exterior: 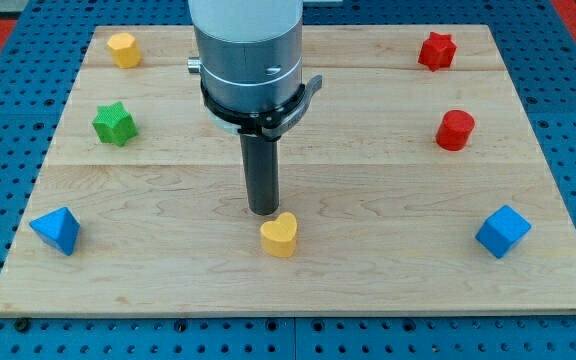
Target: Nudge the yellow heart up a bit
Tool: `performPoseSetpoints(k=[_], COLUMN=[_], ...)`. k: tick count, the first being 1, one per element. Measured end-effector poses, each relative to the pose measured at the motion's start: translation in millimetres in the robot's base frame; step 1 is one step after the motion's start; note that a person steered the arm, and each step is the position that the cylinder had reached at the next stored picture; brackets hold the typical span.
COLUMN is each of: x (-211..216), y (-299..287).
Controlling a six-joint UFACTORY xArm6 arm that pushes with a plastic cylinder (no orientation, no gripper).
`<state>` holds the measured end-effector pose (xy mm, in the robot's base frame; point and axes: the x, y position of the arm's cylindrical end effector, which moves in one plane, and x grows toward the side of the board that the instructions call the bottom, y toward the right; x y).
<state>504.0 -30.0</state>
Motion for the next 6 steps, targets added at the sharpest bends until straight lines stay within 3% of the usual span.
performPoseSetpoints(k=[2, 4, 5, 6], x=[-2.4, -18.5, -18.9, 13.7], y=[0.0, 63.7, 1.3, -59.5])
